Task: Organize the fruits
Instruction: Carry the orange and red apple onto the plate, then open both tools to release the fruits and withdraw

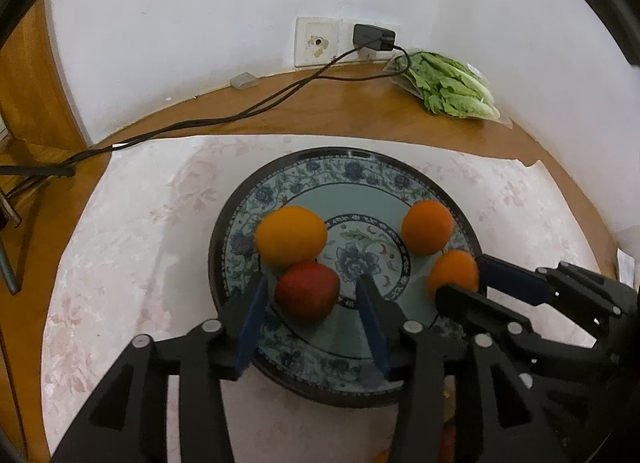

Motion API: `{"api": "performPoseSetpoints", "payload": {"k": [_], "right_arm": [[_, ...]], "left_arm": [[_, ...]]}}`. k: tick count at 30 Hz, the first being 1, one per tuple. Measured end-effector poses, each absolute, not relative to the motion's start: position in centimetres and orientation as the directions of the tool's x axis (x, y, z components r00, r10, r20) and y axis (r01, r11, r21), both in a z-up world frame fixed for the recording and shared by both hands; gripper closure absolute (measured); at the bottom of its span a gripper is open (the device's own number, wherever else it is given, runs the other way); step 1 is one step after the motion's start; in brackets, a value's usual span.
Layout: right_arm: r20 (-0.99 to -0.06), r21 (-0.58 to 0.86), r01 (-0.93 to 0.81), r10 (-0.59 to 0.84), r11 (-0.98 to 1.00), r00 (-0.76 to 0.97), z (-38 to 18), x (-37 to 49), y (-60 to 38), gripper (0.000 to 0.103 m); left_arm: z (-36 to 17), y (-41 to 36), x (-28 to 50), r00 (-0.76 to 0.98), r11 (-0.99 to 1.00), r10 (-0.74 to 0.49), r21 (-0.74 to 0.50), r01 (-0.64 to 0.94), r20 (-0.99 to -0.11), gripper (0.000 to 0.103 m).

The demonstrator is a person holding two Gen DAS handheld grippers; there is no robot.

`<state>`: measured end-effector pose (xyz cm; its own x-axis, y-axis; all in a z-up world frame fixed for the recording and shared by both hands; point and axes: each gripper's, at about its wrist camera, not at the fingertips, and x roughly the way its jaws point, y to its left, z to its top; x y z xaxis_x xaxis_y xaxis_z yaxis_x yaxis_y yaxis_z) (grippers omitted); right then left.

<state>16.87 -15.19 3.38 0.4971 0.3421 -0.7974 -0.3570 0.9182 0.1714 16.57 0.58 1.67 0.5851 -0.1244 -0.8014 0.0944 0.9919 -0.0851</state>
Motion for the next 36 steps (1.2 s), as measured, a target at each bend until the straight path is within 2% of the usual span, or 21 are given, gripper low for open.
{"api": "performPoseSetpoints", "payload": {"k": [24, 36], "right_arm": [[-0.768, 0.215, -0.356, 0.383, 0.909, 0.513, 7.3, 10.7, -16.9, 0.061], [-0.774, 0.235, -0.305, 0.367, 0.923, 0.516, 7.3, 7.4, -19.2, 0.061]], "left_arm": [[5.9, 0.6, 9.4, 0.578, 0.992, -0.12, -0.081, 0.093, -0.807, 0.045], [5.1, 1.1, 6.0, 0.559, 0.992, -0.13, -0.111, 0.067, -0.819, 0.045]]}}
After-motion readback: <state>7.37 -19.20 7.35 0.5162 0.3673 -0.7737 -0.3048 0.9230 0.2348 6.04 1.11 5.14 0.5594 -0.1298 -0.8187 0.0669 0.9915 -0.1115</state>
